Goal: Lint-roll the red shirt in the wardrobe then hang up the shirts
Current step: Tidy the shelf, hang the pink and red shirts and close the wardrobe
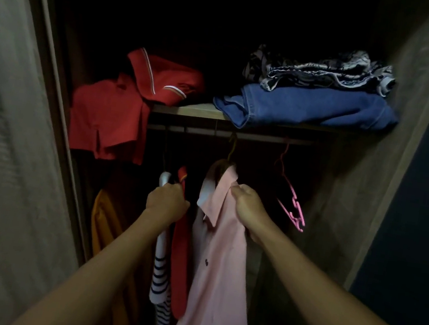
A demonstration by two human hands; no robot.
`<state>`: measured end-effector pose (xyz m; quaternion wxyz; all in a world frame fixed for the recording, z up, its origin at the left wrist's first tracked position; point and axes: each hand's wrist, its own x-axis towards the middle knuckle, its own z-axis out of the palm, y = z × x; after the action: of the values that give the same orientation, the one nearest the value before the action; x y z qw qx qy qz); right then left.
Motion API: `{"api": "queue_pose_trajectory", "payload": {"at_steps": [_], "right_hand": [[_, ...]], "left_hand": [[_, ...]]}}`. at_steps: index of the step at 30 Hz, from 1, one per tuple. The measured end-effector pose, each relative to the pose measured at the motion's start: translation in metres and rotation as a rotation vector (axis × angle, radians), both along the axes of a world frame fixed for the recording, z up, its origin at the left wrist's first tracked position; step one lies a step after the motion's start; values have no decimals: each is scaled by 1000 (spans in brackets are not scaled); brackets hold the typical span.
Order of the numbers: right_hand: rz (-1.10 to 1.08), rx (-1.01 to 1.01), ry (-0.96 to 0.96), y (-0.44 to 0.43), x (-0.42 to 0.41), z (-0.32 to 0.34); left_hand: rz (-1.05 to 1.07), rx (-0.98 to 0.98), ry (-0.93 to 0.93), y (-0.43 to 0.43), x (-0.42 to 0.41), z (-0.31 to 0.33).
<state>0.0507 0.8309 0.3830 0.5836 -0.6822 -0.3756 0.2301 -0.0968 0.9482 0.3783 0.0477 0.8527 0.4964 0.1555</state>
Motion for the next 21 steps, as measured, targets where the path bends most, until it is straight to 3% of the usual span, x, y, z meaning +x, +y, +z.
{"api": "queue_pose_trajectory", "payload": {"at_steps": [9, 21], "right_hand": [[-54, 46, -8, 37, 17, 10], [-21, -118, -98, 56, 26, 4]], "left_hand": [[-91, 37, 70, 17, 4, -10], [-127, 6, 61, 13, 1, -8]]}}
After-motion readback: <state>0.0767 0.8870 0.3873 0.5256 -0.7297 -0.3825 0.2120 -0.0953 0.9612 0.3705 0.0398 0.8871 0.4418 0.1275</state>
